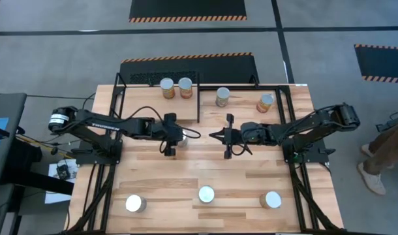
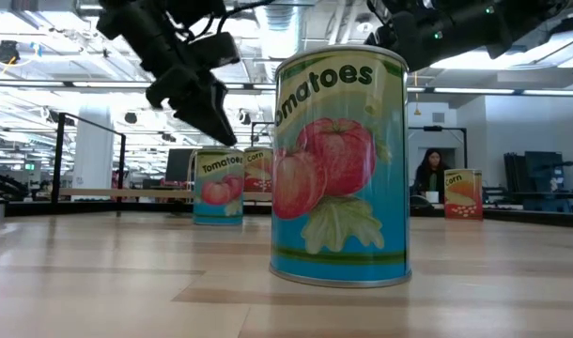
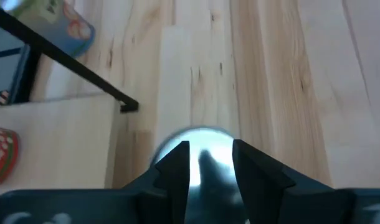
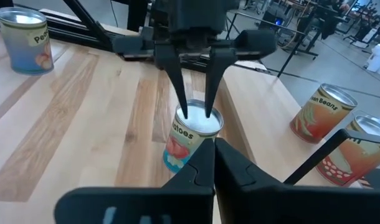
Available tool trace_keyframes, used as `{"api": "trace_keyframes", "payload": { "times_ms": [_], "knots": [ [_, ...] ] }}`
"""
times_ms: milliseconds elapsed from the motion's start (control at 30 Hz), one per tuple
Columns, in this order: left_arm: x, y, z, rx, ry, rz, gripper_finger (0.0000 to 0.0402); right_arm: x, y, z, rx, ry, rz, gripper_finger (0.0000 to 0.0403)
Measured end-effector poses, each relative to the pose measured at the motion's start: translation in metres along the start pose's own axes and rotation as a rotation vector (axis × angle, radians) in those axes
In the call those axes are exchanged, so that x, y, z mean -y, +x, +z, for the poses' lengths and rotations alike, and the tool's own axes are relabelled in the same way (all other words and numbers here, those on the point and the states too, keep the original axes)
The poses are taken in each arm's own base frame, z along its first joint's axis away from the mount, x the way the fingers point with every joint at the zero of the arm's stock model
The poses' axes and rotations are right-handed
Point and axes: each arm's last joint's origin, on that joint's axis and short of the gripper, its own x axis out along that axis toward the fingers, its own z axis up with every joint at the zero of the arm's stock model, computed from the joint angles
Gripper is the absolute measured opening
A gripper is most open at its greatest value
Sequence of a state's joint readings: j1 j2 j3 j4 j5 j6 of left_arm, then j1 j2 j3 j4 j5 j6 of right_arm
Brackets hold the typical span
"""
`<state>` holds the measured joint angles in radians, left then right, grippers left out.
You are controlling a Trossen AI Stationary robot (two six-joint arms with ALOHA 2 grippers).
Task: Pick and place cans onto a shelf
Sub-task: Put the right canned tomatoes on the shelf
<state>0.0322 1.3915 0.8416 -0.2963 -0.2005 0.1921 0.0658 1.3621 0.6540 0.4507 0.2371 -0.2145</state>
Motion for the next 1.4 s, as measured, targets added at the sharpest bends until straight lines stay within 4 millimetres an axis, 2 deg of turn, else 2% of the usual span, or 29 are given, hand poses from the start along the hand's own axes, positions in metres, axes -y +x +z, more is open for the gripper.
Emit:
{"api": "trace_keyframes", "payload": {
  "times_ms": [233, 333, 467, 600, 700, 800, 867, 1033, 1267, 1400],
  "knots": [
    [-0.002, -0.008, 0.011, -0.006, -0.114, -0.051, 0.0113, 0.0, 0.0, 0.0, -0.001, 0.004, 0.0, 0.0013],
    [0.004, -0.005, 0.01, -0.022, -0.16, -0.071, 0.0113, 0.0, 0.0, 0.0, -0.001, 0.004, 0.001, 0.0015],
    [0.017, 0.007, 0.008, -0.075, -0.092, -0.034, 0.0113, 0.0, 0.0, 0.0, -0.001, 0.004, 0.001, 0.0019],
    [0.023, 0.019, 0.006, -0.108, -0.027, 0.093, 0.0111, 0.0, 0.0, 0.0, -0.001, 0.005, 0.001, 0.0015],
    [0.023, 0.022, 0.005, -0.126, -0.001, 0.116, 0.0092, 0.0, 0.0, 0.0, -0.001, 0.005, 0.001, 0.0013],
    [0.022, 0.018, 0.004, -0.134, 0.034, 0.097, 0.0044, 0.0, 0.0, 0.0, -0.001, 0.005, 0.001, 0.0014],
    [0.021, 0.011, 0.002, -0.152, 0.077, 0.081, 0.0013, 0.0, 0.0, 0.0, -0.002, 0.005, 0.001, 0.0017],
    [0.011, -0.024, -0.002, -0.158, 0.197, 0.061, 0.0002, 0.0, 0.0, 0.0, -0.005, 0.004, 0.001, 0.0017],
    [-0.027, -0.085, -0.019, -0.159, 0.174, 0.183, 0.0, 0.0, 0.0, 0.0, -0.005, 0.007, 0.001, 0.0016],
    [-0.049, -0.11, -0.037, -0.199, 0.139, 0.246, 0.0, 0.0, 0.0, 0.0, -0.003, 0.011, 0.001, 0.0019]
  ]
}}
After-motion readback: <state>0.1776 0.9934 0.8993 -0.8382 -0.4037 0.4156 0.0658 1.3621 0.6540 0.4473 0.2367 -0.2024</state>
